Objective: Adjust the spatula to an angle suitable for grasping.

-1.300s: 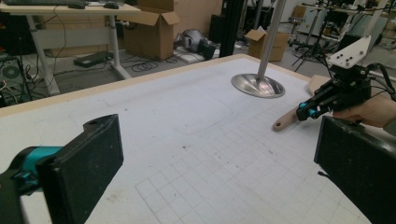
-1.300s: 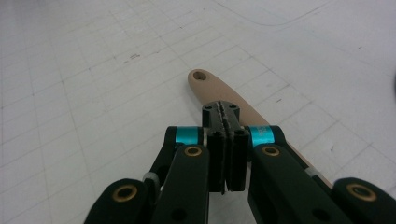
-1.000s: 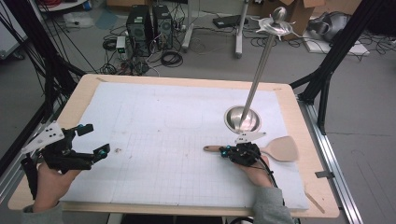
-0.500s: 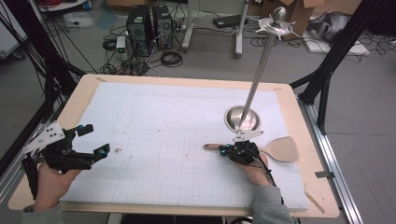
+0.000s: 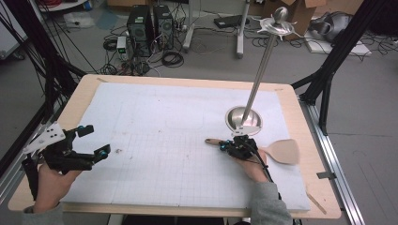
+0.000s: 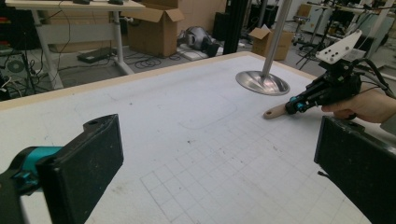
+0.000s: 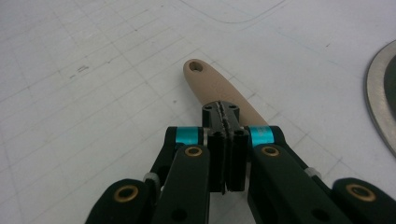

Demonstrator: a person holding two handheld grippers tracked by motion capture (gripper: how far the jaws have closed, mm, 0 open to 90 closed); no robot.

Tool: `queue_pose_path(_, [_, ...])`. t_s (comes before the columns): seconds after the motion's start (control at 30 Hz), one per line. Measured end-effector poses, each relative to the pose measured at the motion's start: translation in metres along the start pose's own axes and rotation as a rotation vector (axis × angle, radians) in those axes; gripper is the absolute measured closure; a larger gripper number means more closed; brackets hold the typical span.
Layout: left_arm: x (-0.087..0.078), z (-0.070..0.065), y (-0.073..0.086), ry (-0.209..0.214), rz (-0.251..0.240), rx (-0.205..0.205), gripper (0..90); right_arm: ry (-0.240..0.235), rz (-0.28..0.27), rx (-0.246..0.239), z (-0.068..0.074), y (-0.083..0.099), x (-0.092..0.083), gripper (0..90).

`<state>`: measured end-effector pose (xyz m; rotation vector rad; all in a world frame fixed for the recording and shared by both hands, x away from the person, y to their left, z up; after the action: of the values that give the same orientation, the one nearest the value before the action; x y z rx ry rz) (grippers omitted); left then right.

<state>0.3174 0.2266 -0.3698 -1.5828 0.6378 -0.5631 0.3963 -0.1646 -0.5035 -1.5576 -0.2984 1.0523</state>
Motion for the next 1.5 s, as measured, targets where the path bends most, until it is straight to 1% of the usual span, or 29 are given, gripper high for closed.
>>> queue_pose_path(0.03, [0.0,0.0,0.0,0.0,0.0,0.0,1.7,0.006,-0.002,-0.004,-0.001,-0.001,0.001,90.0])
queue_pose_path(0.2, [0.0,0.0,0.001,-0.005,0.005,0.004,1.7,0.017,-0.005,0.009,-0.005,-0.002,0.004,90.0])
queue_pose_path(0.37, [0.0,0.0,0.001,-0.004,0.005,0.002,1.7,0.036,-0.01,0.004,-0.009,-0.004,0.007,90.0])
queue_pose_path(0.77, [0.0,0.001,0.002,-0.003,0.006,-0.006,1.7,0.081,-0.021,0.034,-0.021,-0.007,0.013,90.0])
queue_pose_path(0.93, [-0.001,0.001,0.002,-0.001,0.004,-0.008,1.7,0.096,-0.018,0.037,-0.025,-0.008,0.015,90.0])
queue_pose_path(1.03, [-0.001,0.001,0.003,-0.003,0.004,-0.01,1.7,0.095,-0.021,0.043,-0.026,-0.009,0.016,90.0])
queue_pose_path(1.07, [-0.001,0.001,0.003,-0.003,0.005,-0.011,1.7,0.096,-0.02,0.053,-0.027,-0.009,0.016,90.0])
queue_pose_path(1.1, [-0.001,0.001,0.003,-0.003,0.006,-0.01,1.7,0.095,-0.022,0.048,-0.028,-0.01,0.016,90.0])
queue_pose_path(1.2, [-0.001,0.001,0.002,-0.001,0.004,-0.01,1.7,0.101,-0.019,0.059,-0.031,-0.011,0.018,90.0])
queue_pose_path(1.23, [-0.001,0.001,0.002,0.0,0.006,-0.009,1.7,0.098,-0.018,0.055,-0.032,-0.011,0.018,90.0])
queue_pose_path(1.3, [-0.001,0.001,0.002,-0.001,0.004,-0.011,1.7,0.096,-0.016,0.062,-0.032,-0.012,0.019,90.0])
queue_pose_path(1.4, [-0.001,0.001,0.003,-0.002,0.005,-0.012,1.7,0.097,-0.007,0.048,-0.035,-0.013,0.02,90.0])
queue_pose_path(1.5, [-0.002,0.001,0.003,-0.001,0.005,-0.01,1.7,0.083,-0.013,0.055,-0.035,-0.013,0.021,90.0])
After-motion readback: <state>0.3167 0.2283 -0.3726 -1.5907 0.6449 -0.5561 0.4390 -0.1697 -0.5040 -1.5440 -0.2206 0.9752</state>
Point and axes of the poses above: each handheld gripper's, and its own axes: x roughly forward along the jaws, y roughly out of its underside, z roughly to its left, the point moved 9 cm from there along x, roughly forward along the jaws, and after that the axes turned 12 degrees about -z, right-handed, at the moved point
